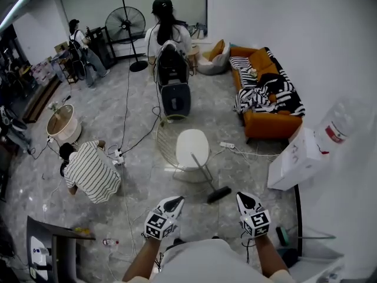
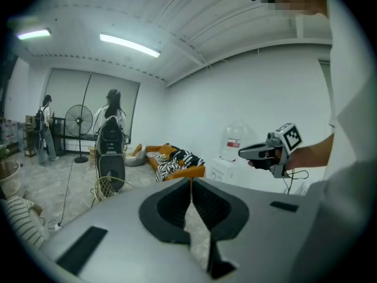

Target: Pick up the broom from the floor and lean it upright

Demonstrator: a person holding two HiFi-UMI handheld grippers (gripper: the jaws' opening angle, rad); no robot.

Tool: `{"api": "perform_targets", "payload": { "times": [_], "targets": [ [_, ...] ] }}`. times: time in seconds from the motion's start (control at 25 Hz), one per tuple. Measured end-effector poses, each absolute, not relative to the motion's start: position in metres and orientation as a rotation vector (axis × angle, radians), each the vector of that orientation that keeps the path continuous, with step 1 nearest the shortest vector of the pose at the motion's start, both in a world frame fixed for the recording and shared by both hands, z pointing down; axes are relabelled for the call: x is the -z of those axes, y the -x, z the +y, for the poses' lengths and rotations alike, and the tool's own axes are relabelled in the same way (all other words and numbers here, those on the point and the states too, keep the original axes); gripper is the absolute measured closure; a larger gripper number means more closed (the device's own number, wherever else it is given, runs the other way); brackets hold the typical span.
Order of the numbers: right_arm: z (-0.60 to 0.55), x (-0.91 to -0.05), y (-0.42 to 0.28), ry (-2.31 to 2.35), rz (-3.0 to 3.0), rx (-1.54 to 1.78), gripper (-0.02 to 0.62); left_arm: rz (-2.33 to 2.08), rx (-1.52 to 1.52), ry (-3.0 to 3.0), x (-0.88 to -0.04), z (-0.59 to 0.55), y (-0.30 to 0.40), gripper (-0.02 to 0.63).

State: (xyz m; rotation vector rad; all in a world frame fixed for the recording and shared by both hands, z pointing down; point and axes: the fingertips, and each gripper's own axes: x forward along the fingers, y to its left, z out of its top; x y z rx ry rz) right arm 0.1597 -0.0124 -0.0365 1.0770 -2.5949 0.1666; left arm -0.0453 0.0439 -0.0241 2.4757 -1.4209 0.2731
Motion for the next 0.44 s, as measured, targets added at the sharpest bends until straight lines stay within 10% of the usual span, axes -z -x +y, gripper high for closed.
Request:
{"api": "perform_targets", "payload": {
  "times": [0.44],
  "targets": [
    [-0.009, 0.058, -0.152, -1.094, -2.612, -0.11, 0.597, -1.409, -0.241, -2.49, 0.035, 0.051, 0.049, 0.592]
  ]
}}
